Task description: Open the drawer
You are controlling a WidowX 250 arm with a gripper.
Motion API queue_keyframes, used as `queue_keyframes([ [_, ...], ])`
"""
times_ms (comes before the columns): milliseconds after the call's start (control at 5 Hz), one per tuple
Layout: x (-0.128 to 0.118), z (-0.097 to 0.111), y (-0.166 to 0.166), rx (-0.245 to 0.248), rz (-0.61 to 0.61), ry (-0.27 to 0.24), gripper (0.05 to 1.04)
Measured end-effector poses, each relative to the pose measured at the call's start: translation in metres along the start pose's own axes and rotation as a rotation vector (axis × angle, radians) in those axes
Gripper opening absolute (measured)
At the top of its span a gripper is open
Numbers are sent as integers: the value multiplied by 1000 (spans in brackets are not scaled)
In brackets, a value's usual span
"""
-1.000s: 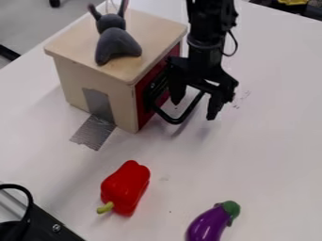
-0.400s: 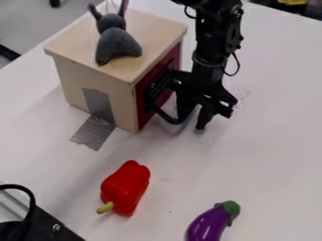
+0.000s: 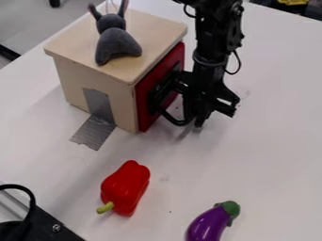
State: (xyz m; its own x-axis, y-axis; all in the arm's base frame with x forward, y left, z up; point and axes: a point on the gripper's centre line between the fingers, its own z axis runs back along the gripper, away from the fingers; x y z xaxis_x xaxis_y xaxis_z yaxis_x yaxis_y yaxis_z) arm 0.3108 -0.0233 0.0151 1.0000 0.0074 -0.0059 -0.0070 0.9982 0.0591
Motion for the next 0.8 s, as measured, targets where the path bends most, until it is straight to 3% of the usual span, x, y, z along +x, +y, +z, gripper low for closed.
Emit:
queue_keyframes([
  [800, -5, 6, -50, -66, 8, 6, 122],
])
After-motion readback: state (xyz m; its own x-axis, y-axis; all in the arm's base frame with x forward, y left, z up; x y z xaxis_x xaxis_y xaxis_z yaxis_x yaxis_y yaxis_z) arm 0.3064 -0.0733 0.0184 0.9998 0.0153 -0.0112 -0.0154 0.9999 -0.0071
